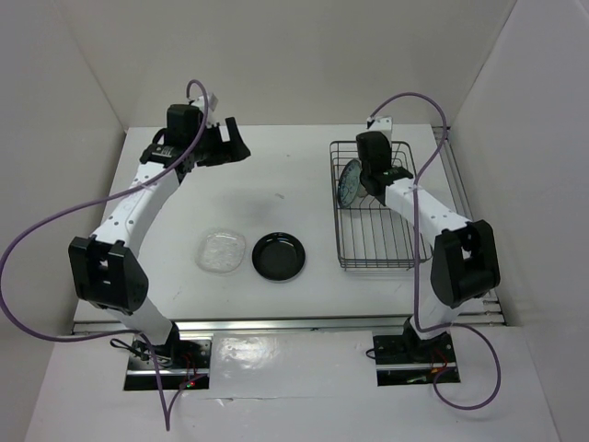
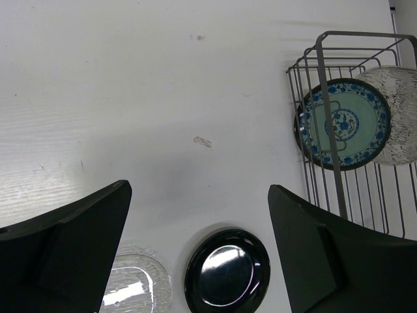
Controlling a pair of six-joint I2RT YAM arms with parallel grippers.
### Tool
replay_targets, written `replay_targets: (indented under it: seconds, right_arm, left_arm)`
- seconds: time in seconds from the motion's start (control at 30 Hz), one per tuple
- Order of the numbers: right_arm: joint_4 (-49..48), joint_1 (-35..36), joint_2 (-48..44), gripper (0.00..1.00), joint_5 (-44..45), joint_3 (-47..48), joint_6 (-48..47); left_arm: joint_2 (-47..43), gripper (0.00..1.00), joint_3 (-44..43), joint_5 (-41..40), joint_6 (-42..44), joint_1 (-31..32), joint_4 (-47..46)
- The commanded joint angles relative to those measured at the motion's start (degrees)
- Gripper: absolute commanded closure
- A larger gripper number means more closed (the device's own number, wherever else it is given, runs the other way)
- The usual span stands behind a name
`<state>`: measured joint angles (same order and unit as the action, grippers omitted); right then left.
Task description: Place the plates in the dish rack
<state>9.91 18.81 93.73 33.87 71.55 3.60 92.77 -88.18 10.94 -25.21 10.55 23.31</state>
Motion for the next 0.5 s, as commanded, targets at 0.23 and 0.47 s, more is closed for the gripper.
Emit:
replay_targets:
  seconds: [0.23,0.47]
  right_arm:
    - [-2.97,0.44,1.19,0.24,3.13,1.92,1.50]
    - [-0.33,0.44,-2.58,0.00,4.89,3.07,2.56]
  left_arm:
    - [2.06,0.00,-3.31,0.75,2.00,0.00,0.68]
    - [3.20,0.00,-6.03,-7.83,-0.27,0.00,6.47]
